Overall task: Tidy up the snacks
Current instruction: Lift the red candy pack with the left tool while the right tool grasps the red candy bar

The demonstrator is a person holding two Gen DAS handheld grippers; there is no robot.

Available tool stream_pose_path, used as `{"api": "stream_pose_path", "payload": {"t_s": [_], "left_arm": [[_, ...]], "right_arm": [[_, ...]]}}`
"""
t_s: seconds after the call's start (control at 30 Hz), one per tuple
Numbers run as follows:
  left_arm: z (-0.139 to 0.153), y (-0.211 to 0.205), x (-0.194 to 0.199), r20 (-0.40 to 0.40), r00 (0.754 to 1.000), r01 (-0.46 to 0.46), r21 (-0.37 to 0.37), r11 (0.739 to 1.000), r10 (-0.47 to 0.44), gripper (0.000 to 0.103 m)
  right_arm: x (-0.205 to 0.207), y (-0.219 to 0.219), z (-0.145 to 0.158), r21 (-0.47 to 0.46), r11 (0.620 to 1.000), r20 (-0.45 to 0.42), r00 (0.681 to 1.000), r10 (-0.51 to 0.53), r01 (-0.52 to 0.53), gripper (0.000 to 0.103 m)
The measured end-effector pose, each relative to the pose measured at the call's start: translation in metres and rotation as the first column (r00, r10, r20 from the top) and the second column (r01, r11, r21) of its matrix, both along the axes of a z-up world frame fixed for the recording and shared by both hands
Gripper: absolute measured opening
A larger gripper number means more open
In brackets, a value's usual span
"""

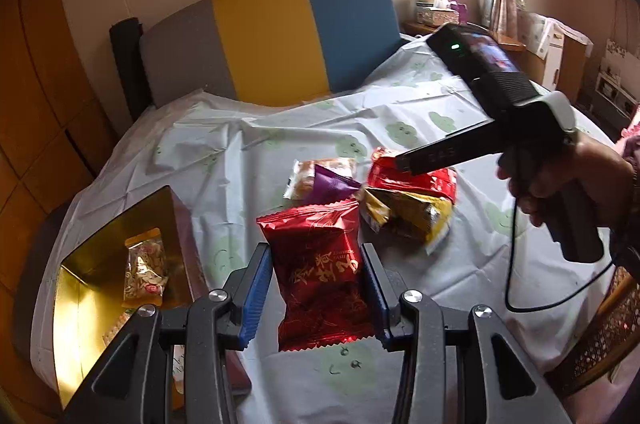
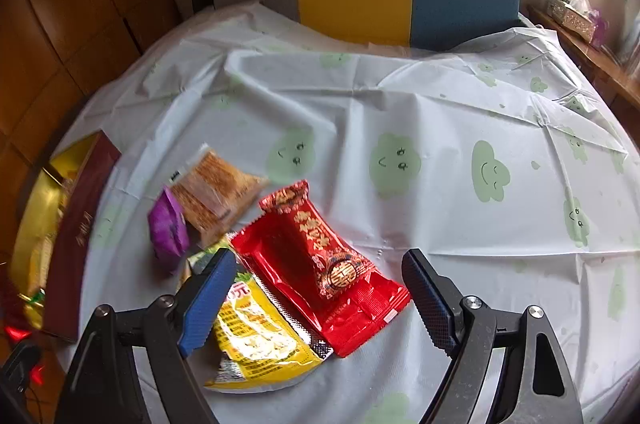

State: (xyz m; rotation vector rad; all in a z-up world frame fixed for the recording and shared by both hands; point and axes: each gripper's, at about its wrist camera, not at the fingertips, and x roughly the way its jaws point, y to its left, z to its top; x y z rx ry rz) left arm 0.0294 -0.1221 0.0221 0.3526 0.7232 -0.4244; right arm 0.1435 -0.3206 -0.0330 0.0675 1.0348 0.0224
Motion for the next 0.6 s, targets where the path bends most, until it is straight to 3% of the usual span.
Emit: {"api": "stream_pose_path", "payload": {"t_s": [0.1, 0.17, 0.3, 0.6], "left_arm": [[-0.002, -0.002, -0.007, 0.004, 1.000, 0.016, 0.006, 1.000, -0.016, 0.044], [-0.004, -0.004, -0.010, 0.000, 1.000, 0.030, 0.005, 1.000, -0.030, 0.044], [-0.006, -0.008, -0.015, 0.002, 0.999, 0.050, 0.009, 0.999, -0.050, 0.044], [-0.012, -0.013, -0.019, -0.012, 0.998, 0.067, 0.011, 0.998, -0.067, 0.044]], "right_arm": [[0.000, 0.002, -0.006, -0.024, 1.000, -0.016, 1.000, 0.007, -0.008, 0.084], [0.001, 0.000, -0.009, -0.023, 1.000, -0.035, 0.999, 0.008, -0.008, 0.076], [0.003, -0.003, -0.020, -0.042, 0.999, -0.087, 0.996, 0.005, -0.009, 0.038], [0.003, -0.012, -0.020, -0.042, 0.999, -0.098, 0.995, -0.027, 0.023, 0.029]]}}
